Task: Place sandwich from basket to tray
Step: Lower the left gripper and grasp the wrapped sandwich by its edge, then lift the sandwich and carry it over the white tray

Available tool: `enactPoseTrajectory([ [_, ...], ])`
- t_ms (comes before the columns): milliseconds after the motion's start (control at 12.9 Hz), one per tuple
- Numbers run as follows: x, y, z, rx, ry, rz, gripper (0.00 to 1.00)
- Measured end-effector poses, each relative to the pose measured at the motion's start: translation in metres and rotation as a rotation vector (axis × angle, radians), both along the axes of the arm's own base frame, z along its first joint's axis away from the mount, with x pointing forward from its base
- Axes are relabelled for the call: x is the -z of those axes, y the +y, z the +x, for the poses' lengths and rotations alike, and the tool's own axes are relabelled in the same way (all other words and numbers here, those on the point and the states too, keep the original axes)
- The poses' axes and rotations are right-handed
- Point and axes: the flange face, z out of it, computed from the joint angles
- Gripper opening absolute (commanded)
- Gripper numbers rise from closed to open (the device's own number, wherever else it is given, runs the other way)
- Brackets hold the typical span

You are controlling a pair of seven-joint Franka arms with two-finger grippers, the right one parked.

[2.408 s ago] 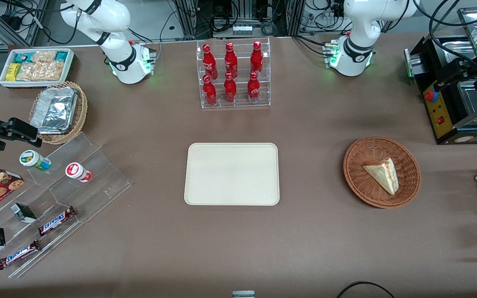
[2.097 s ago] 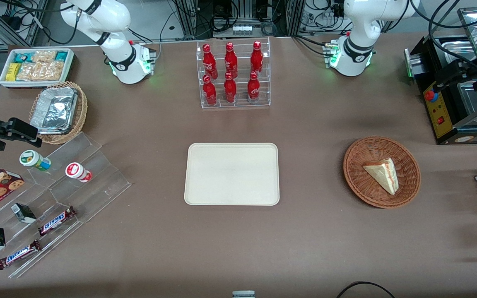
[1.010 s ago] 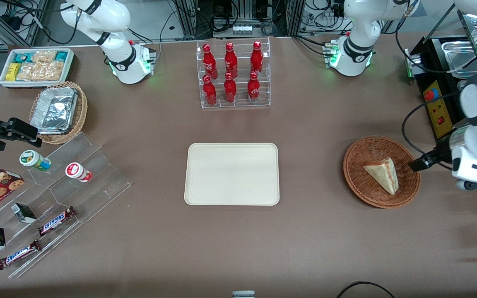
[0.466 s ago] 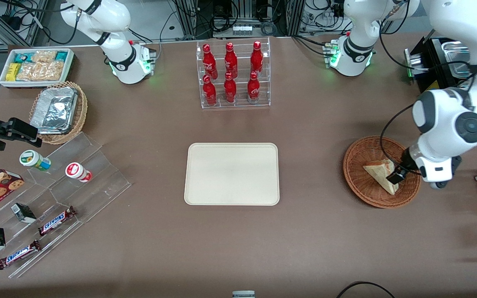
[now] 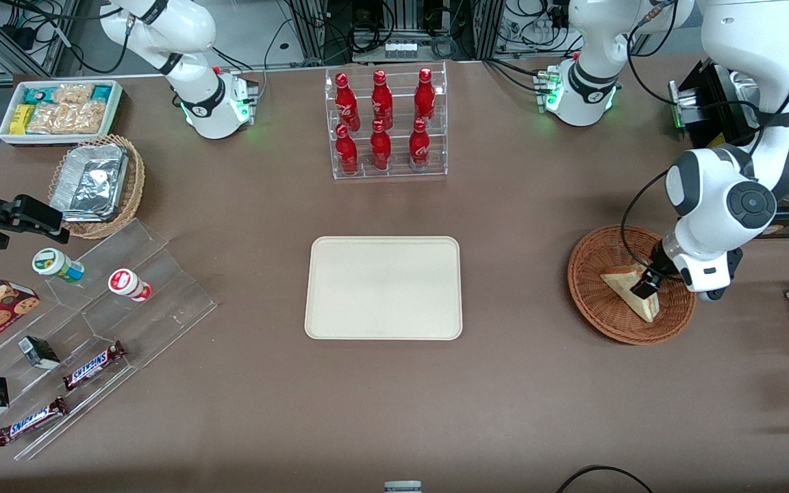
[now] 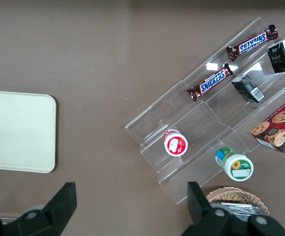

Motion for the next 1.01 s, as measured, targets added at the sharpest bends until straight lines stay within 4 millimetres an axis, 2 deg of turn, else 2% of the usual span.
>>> enactPoseTrajectory([
  [155, 0.005, 0.000, -0.003, 0.000, 0.011, 0.000, 0.99],
  [233, 0.007, -0.001, -0.005, 0.001, 0.015, 0.000, 0.82],
  [311, 0.008, -0.001, -0.005, 0.001, 0.019, 0.000, 0.44],
  [388, 0.010, -0.001, -0.006, 0.001, 0.021, 0.000, 0.15],
  [466, 0.011, -0.001, -0.006, 0.001, 0.022, 0.000, 0.00],
  [854, 0.009, -0.002, -0.004, 0.003, 0.013, 0.000, 0.00],
  [1010, -0.012, -0.003, 0.005, 0.005, 0.008, -0.001, 0.00],
])
